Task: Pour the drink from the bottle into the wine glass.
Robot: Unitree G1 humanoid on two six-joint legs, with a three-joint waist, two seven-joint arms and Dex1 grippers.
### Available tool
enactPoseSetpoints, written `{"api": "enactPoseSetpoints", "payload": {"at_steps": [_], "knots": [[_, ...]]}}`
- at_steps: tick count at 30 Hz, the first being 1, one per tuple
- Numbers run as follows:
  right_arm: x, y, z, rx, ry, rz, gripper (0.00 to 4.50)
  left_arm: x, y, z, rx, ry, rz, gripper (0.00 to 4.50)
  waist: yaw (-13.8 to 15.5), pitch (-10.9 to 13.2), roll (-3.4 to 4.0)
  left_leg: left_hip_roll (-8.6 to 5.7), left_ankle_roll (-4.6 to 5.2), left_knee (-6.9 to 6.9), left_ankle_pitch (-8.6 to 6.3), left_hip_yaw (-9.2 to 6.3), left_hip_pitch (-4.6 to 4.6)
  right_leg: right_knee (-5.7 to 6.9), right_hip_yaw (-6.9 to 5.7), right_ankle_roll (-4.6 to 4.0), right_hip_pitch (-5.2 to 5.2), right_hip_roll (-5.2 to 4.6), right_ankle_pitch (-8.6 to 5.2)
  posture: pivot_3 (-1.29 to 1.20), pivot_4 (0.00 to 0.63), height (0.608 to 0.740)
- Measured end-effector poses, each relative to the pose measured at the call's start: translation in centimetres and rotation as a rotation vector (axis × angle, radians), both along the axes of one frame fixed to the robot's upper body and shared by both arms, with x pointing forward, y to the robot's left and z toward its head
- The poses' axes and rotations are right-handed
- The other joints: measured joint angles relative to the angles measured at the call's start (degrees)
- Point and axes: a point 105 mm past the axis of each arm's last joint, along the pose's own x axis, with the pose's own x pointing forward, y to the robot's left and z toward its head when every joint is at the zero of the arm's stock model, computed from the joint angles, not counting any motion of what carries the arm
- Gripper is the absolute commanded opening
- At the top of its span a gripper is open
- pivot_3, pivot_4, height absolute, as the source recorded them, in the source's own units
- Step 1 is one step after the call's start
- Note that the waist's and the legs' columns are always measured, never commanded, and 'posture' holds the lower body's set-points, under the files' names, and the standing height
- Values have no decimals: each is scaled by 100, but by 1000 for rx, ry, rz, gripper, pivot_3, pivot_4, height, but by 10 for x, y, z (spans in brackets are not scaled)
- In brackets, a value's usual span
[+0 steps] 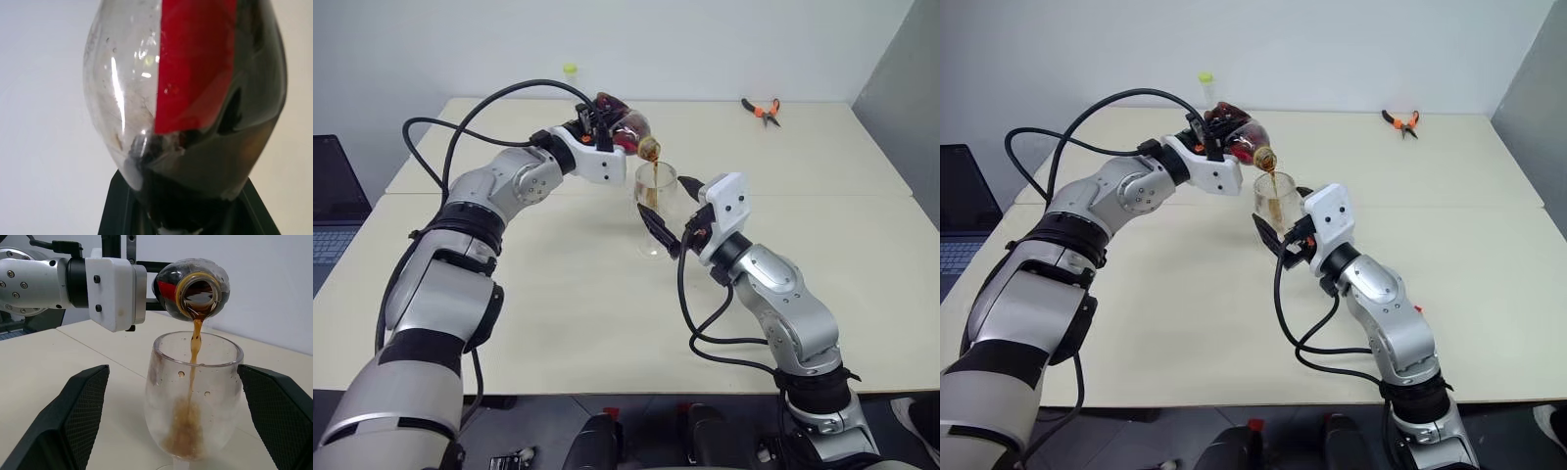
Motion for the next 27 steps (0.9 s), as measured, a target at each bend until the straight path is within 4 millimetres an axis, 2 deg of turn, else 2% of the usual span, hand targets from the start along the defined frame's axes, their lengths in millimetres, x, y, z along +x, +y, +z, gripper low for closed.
{"api": "enactPoseSetpoints", "payload": {"at_steps": [14,27], "knots": [[0,1,1,8,0,-3,4500,2,7,-5,5,0,24,685,-35,0,0,-2,0,1,0,1,0,5,1,0,-2,0,0,0,150,740],[-1,-13,-5,-40,-12,-47,4500,2,7,-3,3,-7,24,684,-51,0,0,-2,0,2,0,1,0,8,1,0,-2,-1,0,0,150,740]]}}
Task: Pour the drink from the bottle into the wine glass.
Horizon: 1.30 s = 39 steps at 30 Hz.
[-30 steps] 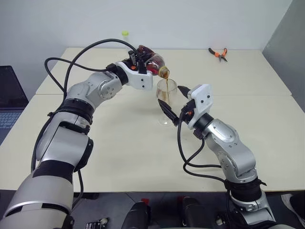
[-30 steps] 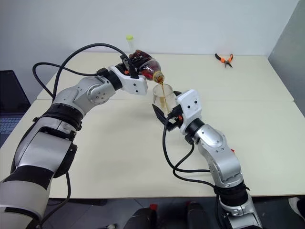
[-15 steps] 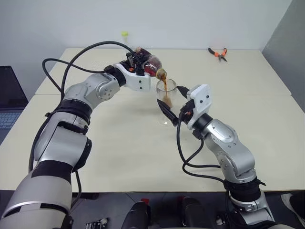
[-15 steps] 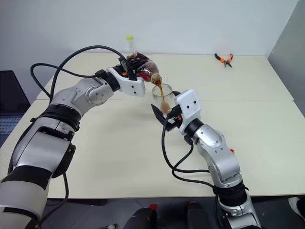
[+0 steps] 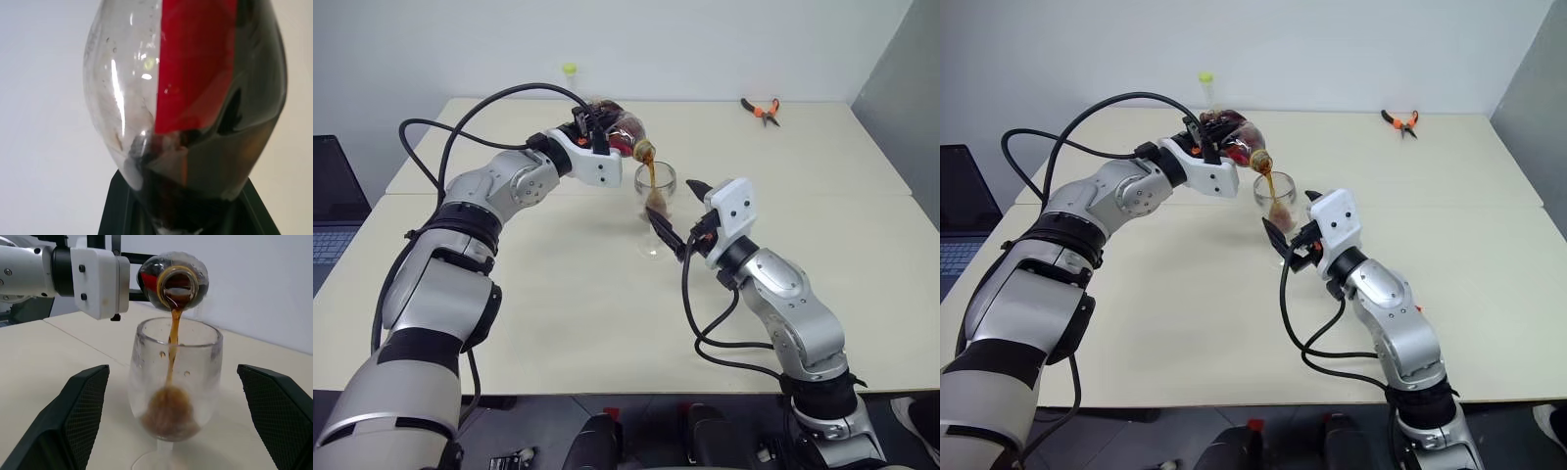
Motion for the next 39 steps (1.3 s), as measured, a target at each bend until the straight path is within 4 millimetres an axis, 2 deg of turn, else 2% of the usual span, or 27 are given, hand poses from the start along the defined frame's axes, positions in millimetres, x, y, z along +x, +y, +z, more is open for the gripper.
{"api": "enactPoseSetpoints", "payload": {"at_steps": [7,39], "knots": [[-9,-1,15,34,-49,19,4500,0,0,1,-6,-10,0,684,-17,0,0,0,0,1,0,-1,0,3,-1,0,0,0,0,0,150,740],[-14,0,7,44,-19,31,4500,1,2,5,3,-26,8,684,-22,0,0,-2,0,5,0,0,1,11,-1,0,0,1,0,0,150,740]]}}
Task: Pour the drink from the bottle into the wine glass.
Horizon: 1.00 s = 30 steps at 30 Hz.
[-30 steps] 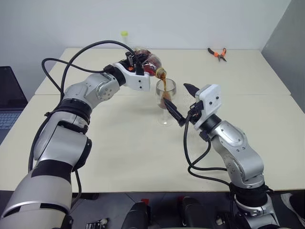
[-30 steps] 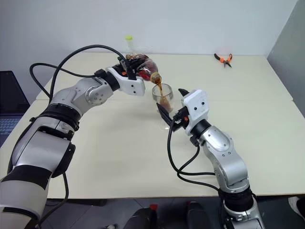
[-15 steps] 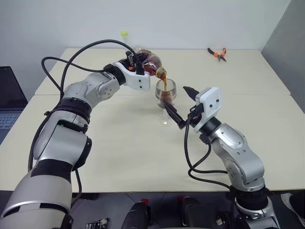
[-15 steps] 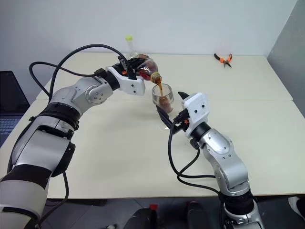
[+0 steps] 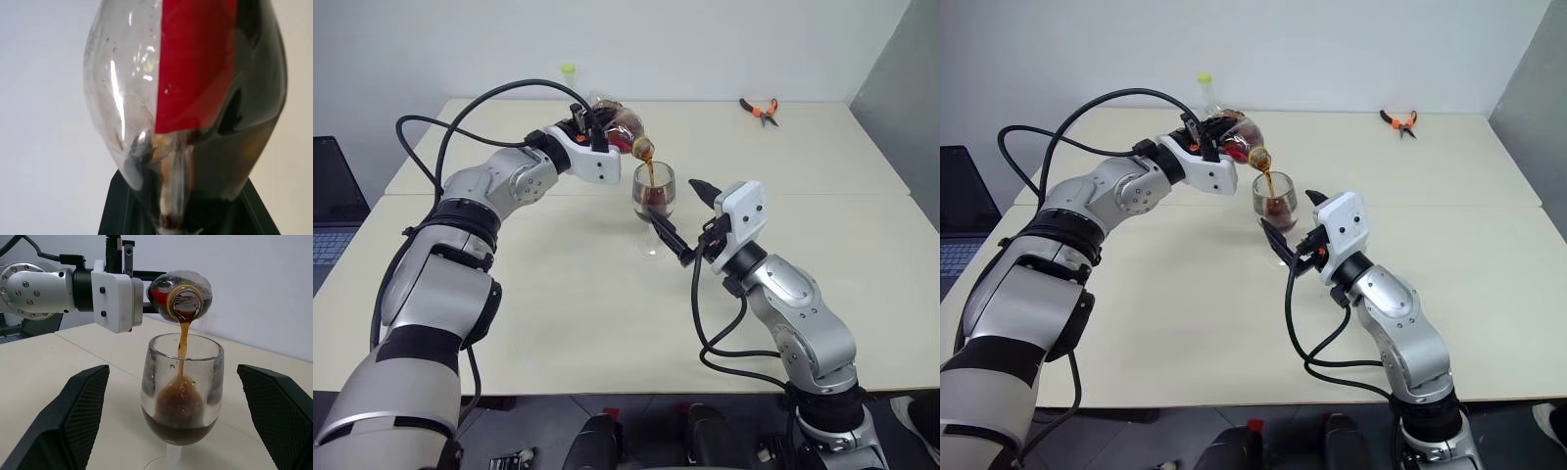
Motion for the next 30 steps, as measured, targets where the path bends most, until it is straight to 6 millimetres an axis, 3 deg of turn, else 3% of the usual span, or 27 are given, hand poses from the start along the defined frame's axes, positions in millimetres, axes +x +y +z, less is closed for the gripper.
{"api": "enactPoseSetpoints", "payload": {"at_steps": [30], "knots": [[-4,7,1,12,1,29,4500,0,-6,-1,-21,52,-16,684,-3,0,0,1,0,6,0,0,0,12,0,0,-2,0,0,0,150,740]]}}
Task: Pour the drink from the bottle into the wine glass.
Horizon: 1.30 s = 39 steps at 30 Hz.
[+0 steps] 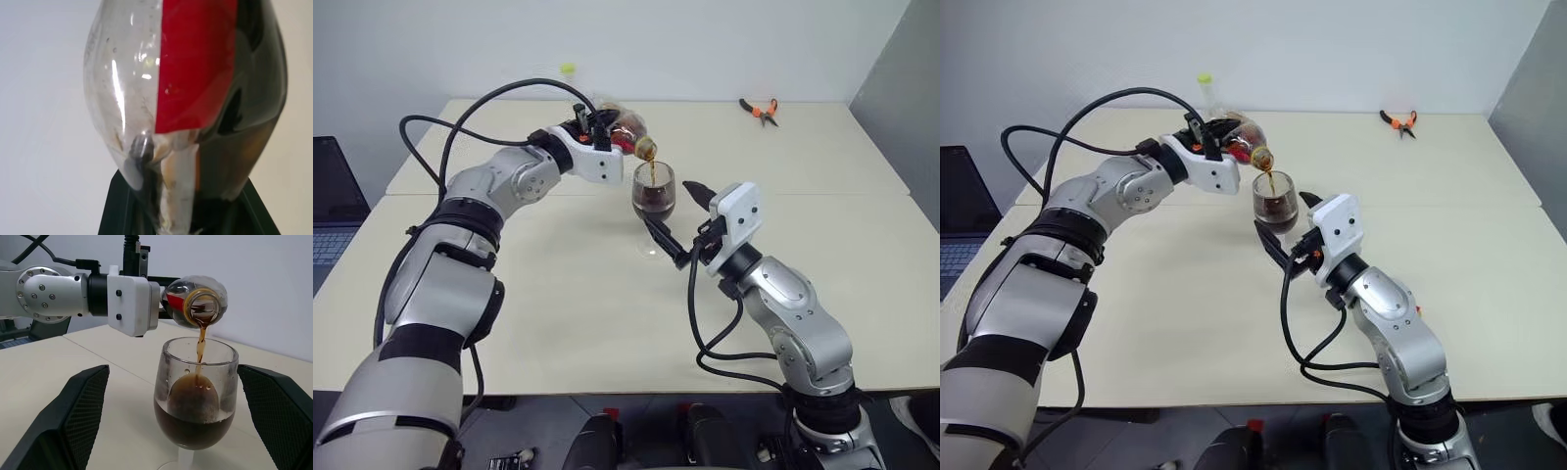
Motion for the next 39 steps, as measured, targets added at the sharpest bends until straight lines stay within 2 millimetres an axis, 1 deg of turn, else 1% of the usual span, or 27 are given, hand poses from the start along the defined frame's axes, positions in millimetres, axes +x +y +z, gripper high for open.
{"api": "enactPoseSetpoints", "payload": {"at_steps": [8,14,15,19,23,26,28,31,36,39], "knots": [[0,1,1,7,0,4,4500,-1,-6,5,-99,59,-29,684,-10,0,0,2,0,1,0,-1,0,2,0,0,0,0,0,0,150,740],[-1,2,1,11,-1,7,4500,-1,-5,-4,-194,149,-44,684,-26,0,0,4,0,2,0,-1,0,5,0,0,-1,0,0,0,150,740],[-1,2,1,10,-2,8,4500,-1,-5,-5,-220,169,-47,683,-26,0,0,4,0,3,0,-2,0,4,0,0,-1,0,0,0,150,740],[-3,4,1,-14,-9,32,4500,2,3,-6,-414,271,-42,668,-43,-1,0,8,0,6,0,-3,0,6,0,0,-1,-1,0,0,150,740],[-6,5,0,-55,-15,55,4500,5,21,-8,-587,346,-10,645,-58,-1,0,11,0,7,0,-3,1,8,1,0,-1,0,0,0,150,740],[-9,6,5,-87,-25,78,4500,6,42,-23,-767,429,34,645,-63,-2,0,13,0,8,0,-8,1,9,-1,0,-1,0,0,0,150,740],[-13,9,9,-97,-25,117,4500,7,53,-40,-925,512,58,644,-63,-3,0,14,0,9,0,-10,1,9,-3,0,-1,0,0,0,150,740],[-20,16,8,-105,12,193,4500,5,68,-66,-1089,615,107,644,-64,-3,-1,13,0,20,0,-12,-4,9,-3,-1,0,-1,0,0,150,740],[-22,16,2,-158,80,265,4500,-1,97,-103,-1295,671,236,644,-53,-4,-2,13,0,33,0,-16,-8,10,-5,-1,2,-3,0,0,150,740],[-23,19,6,-166,85,299,4500,-2,104,-117,-1364,686,289,644,-38,-5,-3,11,0,41,-1,-16,-10,11,-7,-1,4,-5,0,0,150,740]]}}
